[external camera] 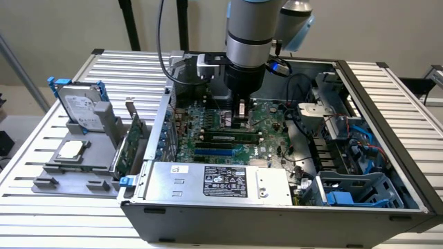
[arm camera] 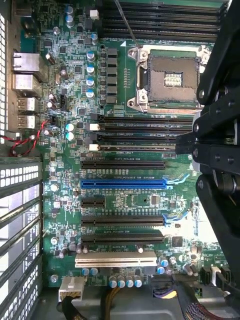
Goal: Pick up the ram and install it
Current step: 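Insert the ram into the slot, then press down the ram until it locks into place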
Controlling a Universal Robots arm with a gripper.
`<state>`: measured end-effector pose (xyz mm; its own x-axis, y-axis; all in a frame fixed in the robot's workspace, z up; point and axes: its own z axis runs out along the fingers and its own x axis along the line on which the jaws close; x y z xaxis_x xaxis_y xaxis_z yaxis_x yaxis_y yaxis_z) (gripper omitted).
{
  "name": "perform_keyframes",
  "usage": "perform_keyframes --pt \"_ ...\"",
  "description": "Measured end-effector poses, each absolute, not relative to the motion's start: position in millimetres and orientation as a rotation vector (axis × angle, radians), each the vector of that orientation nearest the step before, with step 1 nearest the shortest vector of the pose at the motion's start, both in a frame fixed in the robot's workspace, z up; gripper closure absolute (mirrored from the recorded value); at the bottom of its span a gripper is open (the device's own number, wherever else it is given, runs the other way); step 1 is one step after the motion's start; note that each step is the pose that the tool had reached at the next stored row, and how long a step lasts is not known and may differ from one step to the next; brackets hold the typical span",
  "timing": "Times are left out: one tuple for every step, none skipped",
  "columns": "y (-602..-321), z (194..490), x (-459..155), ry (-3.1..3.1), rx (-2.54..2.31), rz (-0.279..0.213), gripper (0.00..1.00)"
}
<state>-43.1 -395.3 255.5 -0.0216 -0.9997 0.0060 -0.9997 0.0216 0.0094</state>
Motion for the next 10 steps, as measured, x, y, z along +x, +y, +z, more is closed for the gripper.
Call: perform_keyframes --pt "-395.3 255.5 -43.1 -2.238 2.19 -0.004 0.89" --pt "-395.3 255.5 -43.1 -2.238 2.19 -0.004 0.89" --pt "-395.3 255.5 -43.2 -2.238 2.19 -0.004 0.89" --pt "-395.3 255.6 -43.2 -2.237 2.19 -0.004 0.89" --pt "-395.3 255.6 -43.2 -2.237 2.19 -0.004 0.89" --pt "-395.3 255.6 -43.2 -2.237 2.19 -0.004 0.89" --pt "-395.3 255.6 -43.2 -2.237 2.19 -0.004 0.89" --pt "-395.3 255.6 -43.2 -2.237 2.19 -0.004 0.89" --pt "-395.3 255.5 -43.2 -2.237 2.19 -0.004 0.89" --pt "-395.3 255.6 -43.2 -2.237 2.19 -0.004 0.89"
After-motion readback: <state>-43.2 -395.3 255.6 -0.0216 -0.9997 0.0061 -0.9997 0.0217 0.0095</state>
